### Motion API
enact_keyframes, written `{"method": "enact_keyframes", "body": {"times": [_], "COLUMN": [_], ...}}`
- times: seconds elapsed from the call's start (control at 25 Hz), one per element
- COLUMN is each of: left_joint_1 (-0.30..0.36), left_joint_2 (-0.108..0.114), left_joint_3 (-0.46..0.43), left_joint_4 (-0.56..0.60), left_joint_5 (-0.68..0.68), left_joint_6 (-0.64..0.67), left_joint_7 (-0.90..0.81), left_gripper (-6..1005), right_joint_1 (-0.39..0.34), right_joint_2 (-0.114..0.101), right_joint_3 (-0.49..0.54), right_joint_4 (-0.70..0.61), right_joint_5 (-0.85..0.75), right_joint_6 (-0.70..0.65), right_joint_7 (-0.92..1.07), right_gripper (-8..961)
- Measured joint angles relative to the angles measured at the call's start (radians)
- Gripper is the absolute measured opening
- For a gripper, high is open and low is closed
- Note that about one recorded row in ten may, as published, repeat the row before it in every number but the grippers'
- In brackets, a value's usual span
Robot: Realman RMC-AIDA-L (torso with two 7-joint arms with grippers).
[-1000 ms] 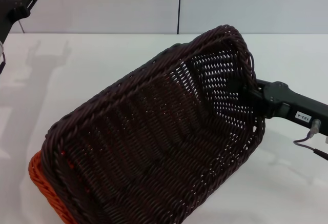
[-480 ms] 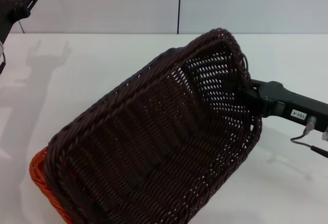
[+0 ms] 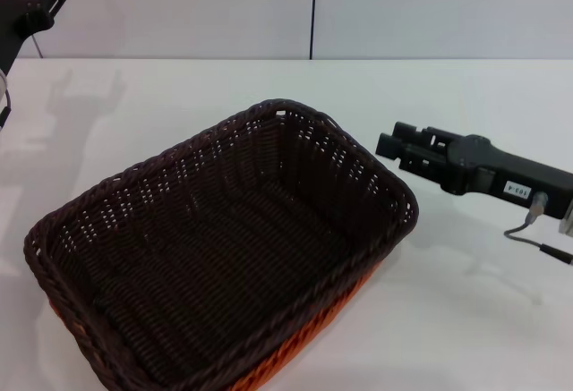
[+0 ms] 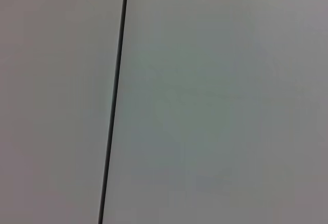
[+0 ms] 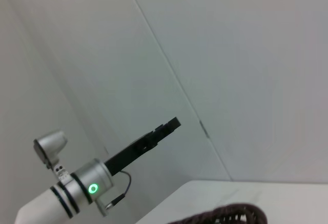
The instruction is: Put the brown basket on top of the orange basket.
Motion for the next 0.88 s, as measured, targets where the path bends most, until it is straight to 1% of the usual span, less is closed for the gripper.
{"method": "enact_keyframes", "body": {"times": [0.16, 0.24, 0.36, 0.4, 0.44, 0.48, 0.56, 0.6, 0.64, 0.68, 0.76, 0.8, 0.84, 0.88], "left_joint_1": [0.0, 0.0, 0.003, 0.006, 0.011, 0.014, 0.028, 0.039, 0.041, 0.044, 0.059, 0.068, 0.079, 0.086], "left_joint_2": [0.0, 0.0, -0.002, -0.004, -0.006, -0.007, -0.01, -0.011, -0.012, -0.012, -0.013, -0.015, -0.017, -0.018], "left_joint_3": [-0.001, -0.003, -0.017, -0.02, -0.02, -0.02, -0.019, -0.022, -0.023, -0.025, -0.027, -0.027, -0.026, -0.024], "left_joint_4": [0.0, 0.0, 0.0, 0.0, 0.0, -0.001, -0.011, -0.031, -0.038, -0.046, -0.063, -0.068, -0.073, -0.077], "left_joint_5": [0.0, 0.0, 0.0, 0.0, 0.0, 0.0, 0.0, -0.002, -0.003, -0.005, -0.007, -0.007, -0.008, -0.008], "left_joint_6": [0.0, 0.0, 0.004, 0.008, 0.016, 0.022, 0.058, 0.105, 0.12, 0.138, 0.185, 0.201, 0.218, 0.232], "left_joint_7": [0.0, 0.0, 0.0, -0.001, -0.003, -0.005, -0.009, -0.01, -0.011, -0.012, -0.019, -0.024, -0.026, -0.027], "left_gripper": [829, 829, 829, 829, 829, 829, 829, 829, 829, 829, 829, 829, 829, 829], "right_joint_1": [0.003, -0.002, -0.011, -0.016, -0.016, -0.015, -0.007, 0.005, 0.005, 0.014, 0.034, 0.06, 0.06, 0.074], "right_joint_2": [0.001, 0.012, 0.034, 0.048, 0.048, 0.051, 0.05, 0.047, 0.047, 0.047, 0.048, 0.049, 0.049, 0.049], "right_joint_3": [0.033, 0.072, 0.174, 0.248, 0.248, 0.273, 0.292, 0.299, 0.299, 0.306, 0.321, 0.329, 0.329, 0.33], "right_joint_4": [0.0, -0.002, -0.003, 0.008, 0.008, 0.028, 0.083, 0.14, 0.14, 0.171, 0.235, 0.311, 0.311, 0.345], "right_joint_5": [0.0, 0.003, 0.007, 0.023, 0.023, 0.051, 0.143, 0.249, 0.249, 0.308, 0.449, 0.606, 0.606, 0.683], "right_joint_6": [0.003, 0.001, -0.009, -0.013, -0.013, -0.013, -0.014, -0.01, -0.01, -0.007, -0.004, -0.002, -0.002, -0.002], "right_joint_7": [-0.036, -0.087, -0.196, -0.293, -0.293, -0.356, -0.499, -0.632, -0.632, -0.705, -0.873, -1.033, -1.033, -1.1], "right_gripper": [453, 474, 495, 495, 495, 494, 494, 494, 494, 494, 494, 494, 494, 494]}}
